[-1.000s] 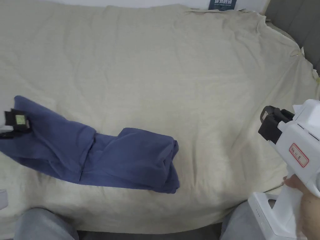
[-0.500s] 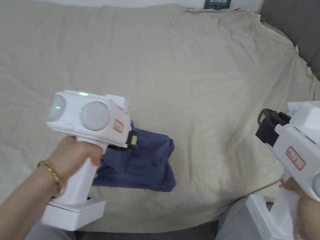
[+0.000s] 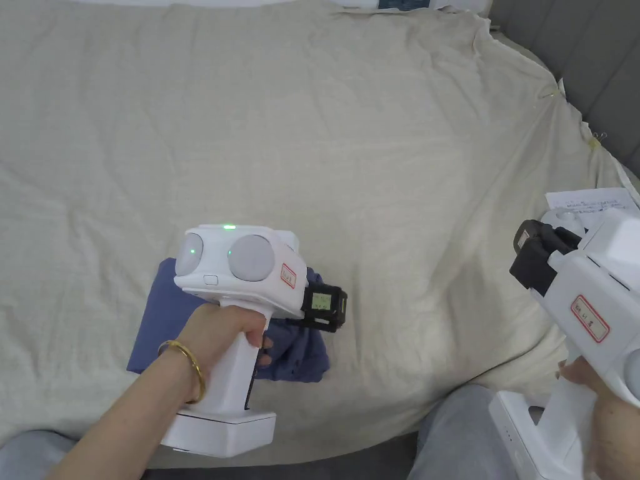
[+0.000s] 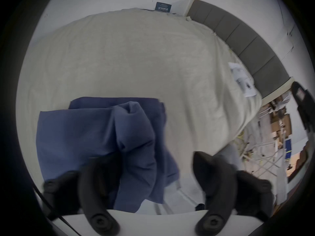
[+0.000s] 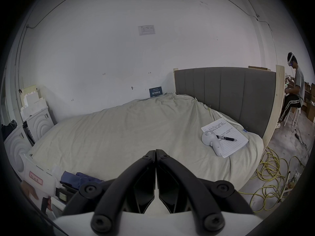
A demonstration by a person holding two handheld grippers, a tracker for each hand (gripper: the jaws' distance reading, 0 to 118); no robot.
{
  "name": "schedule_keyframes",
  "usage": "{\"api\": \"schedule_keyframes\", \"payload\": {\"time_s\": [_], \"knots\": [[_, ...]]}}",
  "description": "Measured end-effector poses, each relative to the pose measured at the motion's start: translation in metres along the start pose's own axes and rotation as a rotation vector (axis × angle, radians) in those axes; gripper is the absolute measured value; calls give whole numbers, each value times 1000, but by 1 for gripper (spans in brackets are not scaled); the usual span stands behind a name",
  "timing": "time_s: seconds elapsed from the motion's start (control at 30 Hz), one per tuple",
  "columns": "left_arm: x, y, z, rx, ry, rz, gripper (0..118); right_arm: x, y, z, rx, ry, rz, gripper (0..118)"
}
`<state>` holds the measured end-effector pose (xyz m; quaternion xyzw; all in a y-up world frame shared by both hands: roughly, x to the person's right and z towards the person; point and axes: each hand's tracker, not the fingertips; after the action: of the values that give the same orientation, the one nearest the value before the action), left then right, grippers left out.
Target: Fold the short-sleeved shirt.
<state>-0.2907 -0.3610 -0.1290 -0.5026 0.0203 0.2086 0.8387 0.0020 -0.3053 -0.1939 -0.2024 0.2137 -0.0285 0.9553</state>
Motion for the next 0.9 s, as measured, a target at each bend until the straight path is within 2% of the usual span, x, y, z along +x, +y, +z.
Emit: {"api": "schedule_keyframes", "payload": {"time_s": [0.03, 0.2, 0.33, 0.37, 0.43, 0.5, 0.53, 0.57, 0.67, 0.9], "knots": [[-1, 1, 9, 46, -21, -12, 110, -2, 0, -1, -2, -1, 0, 0], [-23, 11, 57, 175, -56, 38, 110, -10, -2, -2, -9, 16, 6, 0], [-44, 2, 70, 354, 124, 27, 109, -19, -2, -3, -9, 30, 28, 0], [-46, -3, 69, 391, 156, 18, 103, -20, -3, -4, -8, 34, 28, 0], [-48, -15, 61, 416, 225, -5, 62, -22, -2, -5, -10, 41, 27, 0], [-46, -29, 49, 430, 243, -28, 15, -23, -1, -5, -8, 43, 27, 0], [-44, -37, 42, 437, 232, -29, 4, -24, -1, -5, -8, 45, 27, 0], [-40, -42, 35, 436, 223, -29, 0, -24, -1, -5, -8, 45, 28, 0], [-24, -61, 7, 440, 227, -43, 0, -23, 1, -3, -8, 41, 26, 0], [16, -93, -56, 329, 236, -175, 0, -10, 0, 1, -14, 8, 17, 0]]}}
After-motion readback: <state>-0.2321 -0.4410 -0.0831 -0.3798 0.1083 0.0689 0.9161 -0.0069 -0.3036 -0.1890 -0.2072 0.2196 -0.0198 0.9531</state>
